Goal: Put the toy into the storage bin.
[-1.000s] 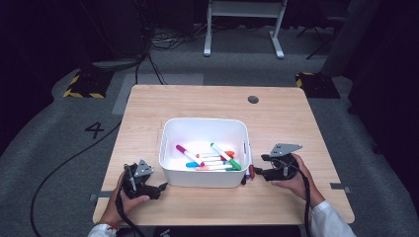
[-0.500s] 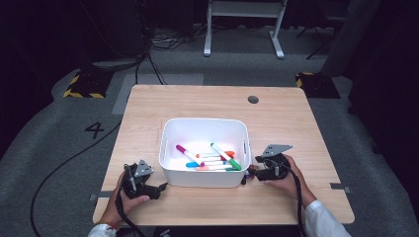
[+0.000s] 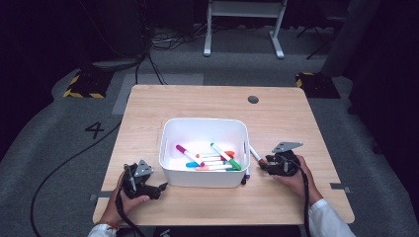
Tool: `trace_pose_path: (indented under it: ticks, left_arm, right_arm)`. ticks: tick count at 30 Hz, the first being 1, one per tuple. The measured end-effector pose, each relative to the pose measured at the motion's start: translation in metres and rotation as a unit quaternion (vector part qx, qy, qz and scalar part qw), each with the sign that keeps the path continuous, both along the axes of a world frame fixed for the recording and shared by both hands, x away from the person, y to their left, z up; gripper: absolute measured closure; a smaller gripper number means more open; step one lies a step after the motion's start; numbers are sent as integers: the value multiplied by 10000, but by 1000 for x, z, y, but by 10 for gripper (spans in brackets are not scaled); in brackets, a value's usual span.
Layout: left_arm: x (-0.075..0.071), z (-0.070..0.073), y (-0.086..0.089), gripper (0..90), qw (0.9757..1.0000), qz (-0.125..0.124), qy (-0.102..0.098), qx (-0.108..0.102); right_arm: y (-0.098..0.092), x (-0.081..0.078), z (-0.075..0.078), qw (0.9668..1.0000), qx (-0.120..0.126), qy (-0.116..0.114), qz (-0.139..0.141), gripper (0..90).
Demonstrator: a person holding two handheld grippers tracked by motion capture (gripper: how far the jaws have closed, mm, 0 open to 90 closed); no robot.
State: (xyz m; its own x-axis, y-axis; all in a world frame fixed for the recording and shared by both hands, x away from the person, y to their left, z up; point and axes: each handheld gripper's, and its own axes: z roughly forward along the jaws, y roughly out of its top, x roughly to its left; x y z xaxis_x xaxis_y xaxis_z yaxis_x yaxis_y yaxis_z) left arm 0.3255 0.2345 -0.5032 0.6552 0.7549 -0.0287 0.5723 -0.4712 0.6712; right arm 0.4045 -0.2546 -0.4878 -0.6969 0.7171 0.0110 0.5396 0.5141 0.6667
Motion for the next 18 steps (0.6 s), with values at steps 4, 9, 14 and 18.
trace_pose_path:
  ticks: [4, 9, 14, 18]
  left_arm:
    - [0, 0, 0, 102, 10000, 1, 1, -2]
    - [0, 0, 0, 103, 10000, -3, 14, -2]
    - [0, 0, 0, 103, 10000, -1, 0, -3]
    - [0, 0, 0, 103, 10000, 2, -5, -6]
  right_arm:
    - [-3, 0, 0, 9999, -90, -91, -20, 690]
    - [-6, 1, 0, 9998, -62, -115, -117, 751]
    - [-9, 2, 0, 9998, 50, -113, -177, 752]
    - [-13, 2, 2, 9997, 140, -89, -176, 752]
